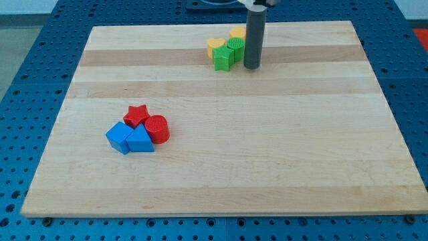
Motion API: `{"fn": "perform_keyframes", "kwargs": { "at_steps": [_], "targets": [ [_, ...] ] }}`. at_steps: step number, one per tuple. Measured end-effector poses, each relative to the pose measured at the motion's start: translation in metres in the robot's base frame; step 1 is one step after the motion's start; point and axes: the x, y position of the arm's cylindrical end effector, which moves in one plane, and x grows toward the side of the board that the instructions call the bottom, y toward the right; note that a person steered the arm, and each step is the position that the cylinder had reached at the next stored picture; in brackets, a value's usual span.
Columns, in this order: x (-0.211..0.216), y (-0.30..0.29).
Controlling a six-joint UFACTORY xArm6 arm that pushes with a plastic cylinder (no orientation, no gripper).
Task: Slide yellow hexagon and green circle a bit down
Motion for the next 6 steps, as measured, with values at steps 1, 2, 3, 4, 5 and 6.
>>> {"fn": "perform_keyframes", "kwargs": {
  "at_steps": [1,2,3,4,5,6],
  "targets": [
    [0.003,-0.015],
    [0.005,-0.027],
    [0.007,-0.039],
    [0.016,-0.03],
    [0.024,0.041],
    [-0.01,0.097]
  ]
}}
